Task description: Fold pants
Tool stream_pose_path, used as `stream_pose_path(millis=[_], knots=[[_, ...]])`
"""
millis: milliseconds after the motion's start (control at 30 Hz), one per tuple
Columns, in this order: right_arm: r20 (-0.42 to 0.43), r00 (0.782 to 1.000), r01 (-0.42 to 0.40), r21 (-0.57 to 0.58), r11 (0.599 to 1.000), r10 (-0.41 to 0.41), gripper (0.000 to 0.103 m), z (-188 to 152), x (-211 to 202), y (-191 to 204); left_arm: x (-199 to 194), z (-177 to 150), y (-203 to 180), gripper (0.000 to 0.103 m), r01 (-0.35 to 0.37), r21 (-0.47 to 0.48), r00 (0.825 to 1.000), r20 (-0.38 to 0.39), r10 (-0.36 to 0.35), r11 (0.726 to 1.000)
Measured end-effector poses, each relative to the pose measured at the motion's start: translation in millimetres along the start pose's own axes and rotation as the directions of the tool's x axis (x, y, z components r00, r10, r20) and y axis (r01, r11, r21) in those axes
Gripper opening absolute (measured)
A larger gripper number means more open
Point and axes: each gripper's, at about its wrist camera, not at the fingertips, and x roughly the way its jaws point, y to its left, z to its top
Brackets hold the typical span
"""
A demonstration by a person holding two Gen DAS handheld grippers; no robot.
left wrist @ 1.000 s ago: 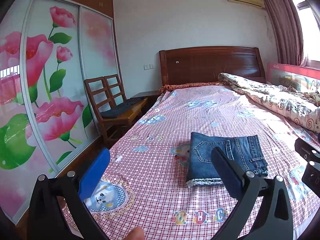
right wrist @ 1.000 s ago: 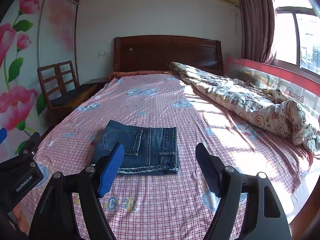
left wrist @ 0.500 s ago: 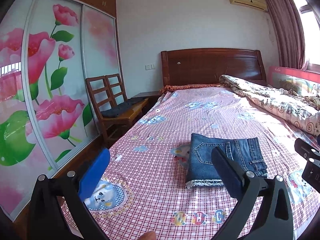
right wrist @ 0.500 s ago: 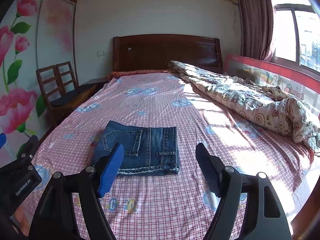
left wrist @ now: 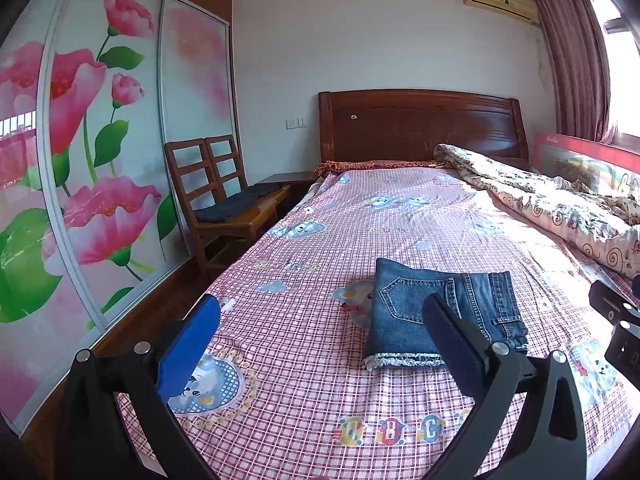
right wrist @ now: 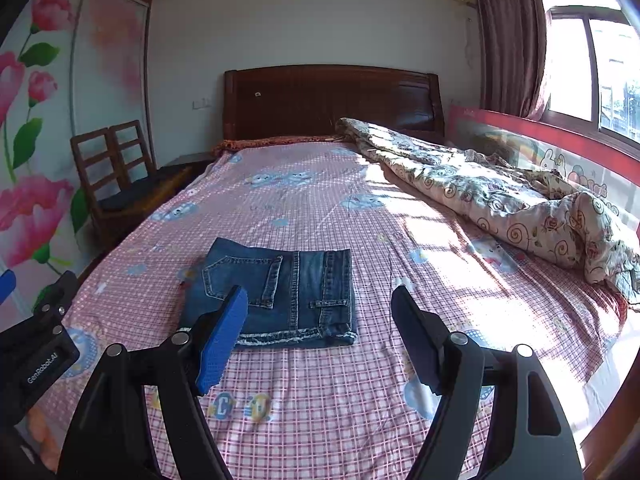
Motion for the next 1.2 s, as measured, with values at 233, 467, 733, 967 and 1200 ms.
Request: stream_pose_path(millis=[233, 467, 733, 967, 1200], knots=[[-0.002, 1.000, -0.002, -0.009, 1.000, 0.002, 0.074, -1.0, 0.2, 0.8, 2.4, -1.2, -4.0, 0.101, 0.034, 0.005, 0.999, -0.017, -0.034, 0.999], [-0.004, 1.000, 0.005, -0.011, 1.000, -0.005, 0.074, -1.1, 2.1, -1.2, 4.3, -1.6, -5.1, 0.101, 0.036, 0.012, 0.999, -0.017, -0.036, 0.999], [-0.010, 1.000, 0.004, -0.008, 1.000, -0.004, 0.074, -1.7, 4.2, -3.3, 8.3, -4.6, -4.4, 0.101, 0.044, -0.001, 0.998, -0.033, -0.044, 0.999], [-0.010, 1.000, 0.004, -0.005, 1.000, -0.004, 0.074, -1.8, 4.6, -3.6, 8.5, -5.4, -8.0, 0.101, 0.060, 0.005, 0.998, -0.035, -0.060, 0.998], [-0.013, 1.000, 0.003, -0.005, 1.000, -0.003, 0.074, -1.9, 3.7, -3.4, 8.8, -4.5, -7.4, 0.101, 0.082, -0.001, 0.996, -0.042, -0.081, 0.997]])
